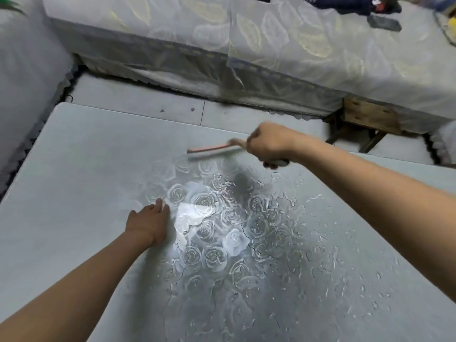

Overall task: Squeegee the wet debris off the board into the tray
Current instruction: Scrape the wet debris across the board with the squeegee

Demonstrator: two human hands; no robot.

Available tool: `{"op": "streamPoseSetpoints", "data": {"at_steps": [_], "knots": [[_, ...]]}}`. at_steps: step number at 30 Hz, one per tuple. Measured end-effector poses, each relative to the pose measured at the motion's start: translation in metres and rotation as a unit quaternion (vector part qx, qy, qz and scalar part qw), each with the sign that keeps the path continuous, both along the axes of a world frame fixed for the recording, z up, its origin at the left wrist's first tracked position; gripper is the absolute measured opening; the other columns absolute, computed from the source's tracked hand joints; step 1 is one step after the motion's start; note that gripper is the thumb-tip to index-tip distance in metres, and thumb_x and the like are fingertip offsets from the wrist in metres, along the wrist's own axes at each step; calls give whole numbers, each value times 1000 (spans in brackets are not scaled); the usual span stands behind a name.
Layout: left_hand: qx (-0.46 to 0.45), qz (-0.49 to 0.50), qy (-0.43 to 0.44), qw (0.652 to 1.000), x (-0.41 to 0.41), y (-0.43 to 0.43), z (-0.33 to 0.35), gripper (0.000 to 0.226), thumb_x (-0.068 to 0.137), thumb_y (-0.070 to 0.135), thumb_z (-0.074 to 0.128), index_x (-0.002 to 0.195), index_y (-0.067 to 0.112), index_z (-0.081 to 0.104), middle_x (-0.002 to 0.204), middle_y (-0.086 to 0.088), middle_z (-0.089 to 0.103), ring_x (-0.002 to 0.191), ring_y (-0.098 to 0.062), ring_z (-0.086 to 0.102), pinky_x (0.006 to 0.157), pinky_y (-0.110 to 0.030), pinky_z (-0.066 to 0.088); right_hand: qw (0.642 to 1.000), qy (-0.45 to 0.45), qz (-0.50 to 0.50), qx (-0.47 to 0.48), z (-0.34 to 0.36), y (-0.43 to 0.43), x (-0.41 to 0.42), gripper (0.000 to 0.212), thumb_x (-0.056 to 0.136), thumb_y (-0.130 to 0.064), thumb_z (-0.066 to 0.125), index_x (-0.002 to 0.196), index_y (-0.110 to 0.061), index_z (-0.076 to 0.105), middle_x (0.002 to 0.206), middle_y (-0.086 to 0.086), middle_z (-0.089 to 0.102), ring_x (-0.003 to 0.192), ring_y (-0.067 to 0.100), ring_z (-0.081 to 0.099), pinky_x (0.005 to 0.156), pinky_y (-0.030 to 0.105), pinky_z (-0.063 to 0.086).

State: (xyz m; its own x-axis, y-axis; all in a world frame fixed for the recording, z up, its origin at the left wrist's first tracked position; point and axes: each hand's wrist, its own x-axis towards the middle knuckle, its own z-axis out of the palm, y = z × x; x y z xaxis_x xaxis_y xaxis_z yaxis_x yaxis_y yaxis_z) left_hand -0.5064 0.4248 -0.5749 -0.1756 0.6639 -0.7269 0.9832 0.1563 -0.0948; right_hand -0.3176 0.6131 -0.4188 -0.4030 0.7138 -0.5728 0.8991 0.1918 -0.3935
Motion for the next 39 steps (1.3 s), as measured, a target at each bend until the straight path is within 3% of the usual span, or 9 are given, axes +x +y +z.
{"op": "streamPoseSetpoints", "data": {"at_steps": [4, 7, 11, 17, 24, 27, 32, 36, 39], "knots": [[3, -25, 5, 1000, -6, 5, 0, 54, 96, 22, 36, 147, 18, 20, 159, -5, 12, 134, -25, 36, 99, -39, 38, 998, 33, -50, -23, -21, 11, -36, 34, 96, -25, 48, 72, -2, 49, 62, 14, 50, 45, 24, 46, 38, 22, 35], [1, -26, 2, 1000, -11, 6, 0, 55, 94, 21, 41, 145, 17, 23, 152, -9, 27, 128, -26, 41, 95, -38, 40, 999, -21, -26, 18, -35, -10, -33, 43, 99, -42, 45, 99, -3, 61, 58, 10, 49, 43, 22, 47, 32, 24, 36], [33, -38, -18, 999, -18, 0, -1, 48, 95, 17, 36, 142, 18, 28, 151, -5, 26, 124, -24, 43, 89, -38, 42, 999, -5, -37, -29, -33, -54, 2, 28, 98, -30, 47, 109, -9, 61, 56, 6, 56, 37, 17, 53, 27, 17, 32], [49, -44, -19, 998, -22, -4, -7, 51, 93, 13, 37, 143, 20, 27, 151, -3, 27, 124, -23, 43, 91, -38, 41, 993, -18, -64, -100, 0, -75, 34, 45, 81, -75, 45, 94, -35, 60, 54, 15, 56, 35, 18, 53, 34, 19, 37], [49, -58, -6, 997, -21, -5, -15, 52, 93, 18, 38, 144, 20, 24, 157, -3, 17, 127, -22, 42, 94, -40, 40, 978, -10, -208, -1, -32, -14, 49, 48, 96, -47, 49, 75, -3, 54, 58, 15, 52, 40, 24, 50, 41, 23, 38], [41, -72, 12, 996, -19, -2, -15, 52, 93, 23, 40, 143, 19, 26, 155, -4, 21, 126, -23, 44, 96, -40, 39, 972, 1, -235, -3, -46, -45, 55, 36, 98, -39, 47, 91, -6, 61, 57, 11, 55, 41, 25, 55, 39, 24, 39], [-12, -26, -18, 999, -16, 3, -5, 54, 94, 31, 41, 144, 19, 25, 156, -5, 20, 134, -24, 37, 107, -46, 31, 970, 36, -228, -76, -43, -133, 48, 21, 97, -24, 42, 111, -12, 53, 84, 10, 63, 66, 25, 58, 66, 38, 52], [30, 19, -74, 997, -9, -17, 6, 58, 98, 18, 31, 151, 15, 8, 161, -2, -11, 148, -19, 8, 116, -48, 16, 971, 43, -226, -67, -23, -138, 47, 23, 97, -36, 41, 106, -22, 57, 56, 3, 61, 42, 19, 57, 45, 22, 42], [109, -4, -69, 992, -10, -36, 8, 52, 97, 17, 31, 147, 16, 17, 161, -3, 1, 147, -18, 15, 115, -43, 21, 967, 46, -250, -14, -21, -100, 51, 34, 93, -20, 41, 124, -21, 55, 76, 3, 59, 47, 17, 55, 41, 21, 37]]}}
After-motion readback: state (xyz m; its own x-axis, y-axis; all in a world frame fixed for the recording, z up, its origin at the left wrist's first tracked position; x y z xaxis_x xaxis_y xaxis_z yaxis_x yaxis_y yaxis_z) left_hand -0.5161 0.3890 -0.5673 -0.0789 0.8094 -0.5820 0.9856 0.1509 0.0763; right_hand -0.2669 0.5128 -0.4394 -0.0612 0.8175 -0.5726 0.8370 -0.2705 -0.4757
